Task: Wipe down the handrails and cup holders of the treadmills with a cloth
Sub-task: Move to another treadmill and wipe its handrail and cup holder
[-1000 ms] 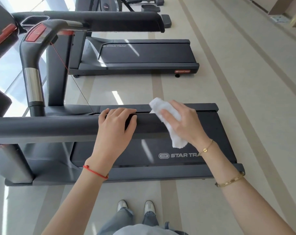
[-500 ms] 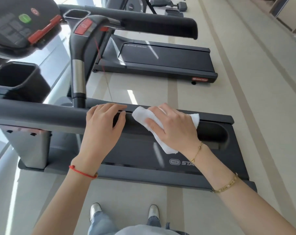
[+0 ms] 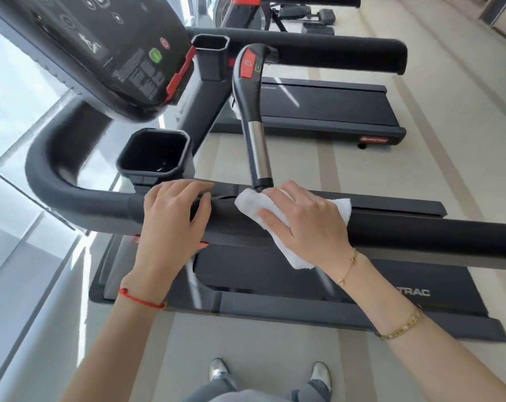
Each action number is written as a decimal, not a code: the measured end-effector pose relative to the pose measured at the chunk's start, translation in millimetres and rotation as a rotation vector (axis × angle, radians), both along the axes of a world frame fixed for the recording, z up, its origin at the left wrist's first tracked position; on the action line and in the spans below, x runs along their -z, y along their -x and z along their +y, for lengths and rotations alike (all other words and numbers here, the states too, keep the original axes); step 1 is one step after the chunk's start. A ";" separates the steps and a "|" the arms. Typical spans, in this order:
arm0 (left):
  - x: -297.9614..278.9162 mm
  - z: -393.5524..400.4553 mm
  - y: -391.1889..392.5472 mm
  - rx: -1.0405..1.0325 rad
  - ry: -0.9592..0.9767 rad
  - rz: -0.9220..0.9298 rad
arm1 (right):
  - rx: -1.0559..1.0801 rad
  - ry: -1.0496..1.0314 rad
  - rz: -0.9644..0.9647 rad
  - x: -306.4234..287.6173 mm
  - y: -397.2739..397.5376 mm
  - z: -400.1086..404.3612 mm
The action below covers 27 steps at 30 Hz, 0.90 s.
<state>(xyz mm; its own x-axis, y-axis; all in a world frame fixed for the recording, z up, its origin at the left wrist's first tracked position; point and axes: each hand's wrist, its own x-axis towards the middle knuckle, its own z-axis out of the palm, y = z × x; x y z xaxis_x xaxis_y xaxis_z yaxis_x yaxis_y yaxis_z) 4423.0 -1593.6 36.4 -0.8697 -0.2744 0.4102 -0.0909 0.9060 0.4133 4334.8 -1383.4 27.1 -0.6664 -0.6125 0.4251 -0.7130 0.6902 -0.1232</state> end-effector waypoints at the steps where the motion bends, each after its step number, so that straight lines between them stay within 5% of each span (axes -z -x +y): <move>1: 0.3 -13.7 -4.2 0.001 0.001 -0.006 | 0.016 0.002 0.011 1.0 -2.6 -8.1; 16: 18.0 -113.0 -27.8 0.075 -0.056 0.050 | 0.016 0.006 -0.084 -4.4 -38.1 -144.5; 22: 22.5 -113.7 -29.5 0.075 -0.075 0.060 | -0.058 -0.068 -0.053 -1.6 -39.7 -122.3; 27: 17.6 -111.5 -31.7 0.089 -0.099 0.067 | 0.086 -0.019 -0.113 -7.7 -36.0 -115.9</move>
<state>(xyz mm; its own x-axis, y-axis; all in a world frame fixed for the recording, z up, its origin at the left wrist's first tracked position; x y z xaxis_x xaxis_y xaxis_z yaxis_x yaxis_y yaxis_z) 4454.7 -1705.0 18.7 -0.8638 -0.2394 0.4433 0.0189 0.8639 0.5034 4370.8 -1499.3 34.8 -0.7594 -0.5587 0.3333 -0.6338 0.7510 -0.1852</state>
